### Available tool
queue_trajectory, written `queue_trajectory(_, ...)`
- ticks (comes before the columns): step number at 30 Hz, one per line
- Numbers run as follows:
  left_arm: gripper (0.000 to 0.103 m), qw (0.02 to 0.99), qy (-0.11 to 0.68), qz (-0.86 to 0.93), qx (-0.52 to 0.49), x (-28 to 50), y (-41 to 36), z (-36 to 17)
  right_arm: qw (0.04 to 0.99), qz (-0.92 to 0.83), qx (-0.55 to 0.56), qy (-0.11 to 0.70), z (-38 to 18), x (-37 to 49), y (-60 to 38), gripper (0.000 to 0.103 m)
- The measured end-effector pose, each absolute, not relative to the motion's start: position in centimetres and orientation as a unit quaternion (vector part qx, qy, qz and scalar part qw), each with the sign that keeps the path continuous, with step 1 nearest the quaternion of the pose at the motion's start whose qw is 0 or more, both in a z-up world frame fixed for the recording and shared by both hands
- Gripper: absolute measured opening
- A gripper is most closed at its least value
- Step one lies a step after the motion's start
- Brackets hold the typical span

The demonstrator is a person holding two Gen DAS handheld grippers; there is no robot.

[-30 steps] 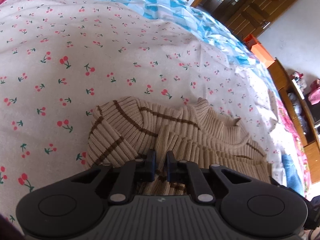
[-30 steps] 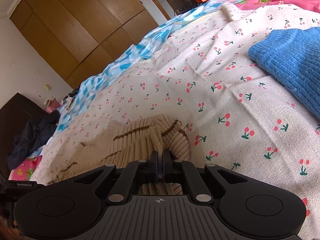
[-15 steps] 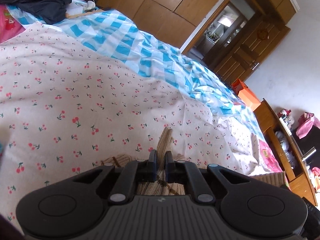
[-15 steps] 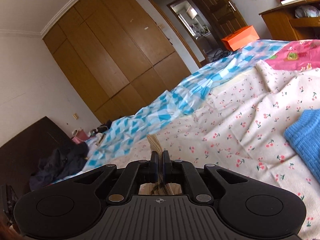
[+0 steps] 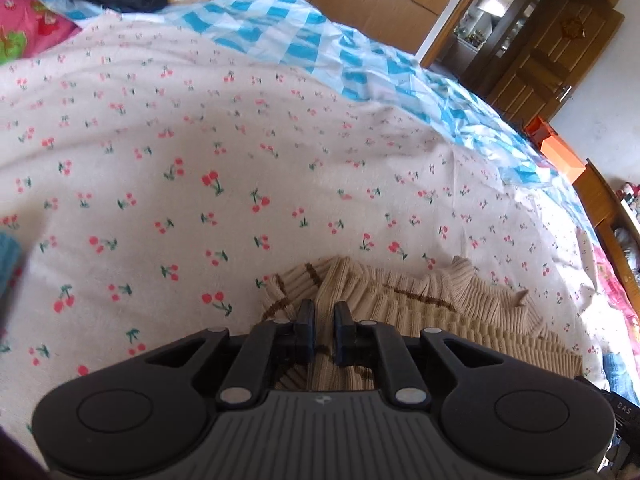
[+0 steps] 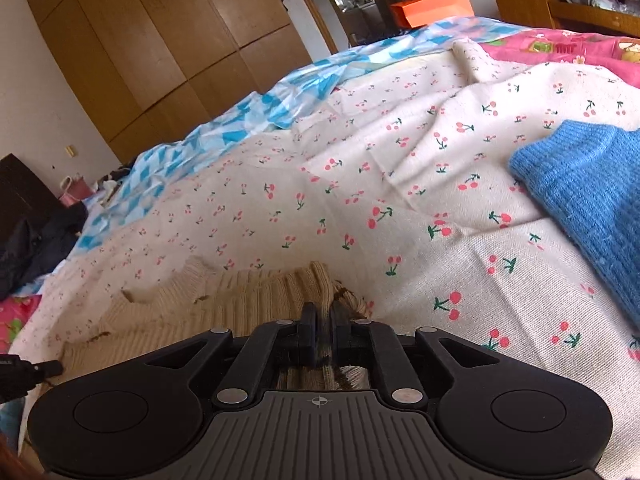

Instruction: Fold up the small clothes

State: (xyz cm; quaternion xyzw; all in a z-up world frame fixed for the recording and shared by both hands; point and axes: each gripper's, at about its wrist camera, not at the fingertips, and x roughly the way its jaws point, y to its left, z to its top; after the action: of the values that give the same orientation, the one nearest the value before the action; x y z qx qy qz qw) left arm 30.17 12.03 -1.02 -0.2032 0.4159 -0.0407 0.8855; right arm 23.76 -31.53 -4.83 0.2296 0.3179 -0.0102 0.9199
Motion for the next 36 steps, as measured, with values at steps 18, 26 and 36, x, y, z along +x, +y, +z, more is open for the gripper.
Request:
queue_trajectory(18, 0.013, 0.866, 0.438, -0.039, -0.237, 18.6, 12.6, -2.8, 0.895, 0.041, 0.211, 0.392, -5.0, 15.1, -30.2, 0.005)
queue_trajectory(26, 0.013, 0.870, 0.408, -0.003, -0.275, 16.6, 14.5, -2.9, 0.926, 0.033, 0.124, 0.354, -0.3, 14.2, -27.3, 0.011)
queue_trajectory(36, 0.014, 0.887, 0.351, 0.050, -0.296, 14.0, 15.7, -1.5, 0.904, 0.175, 0.108, 0.374, 2.2, 20.6, -15.0, 0.011)
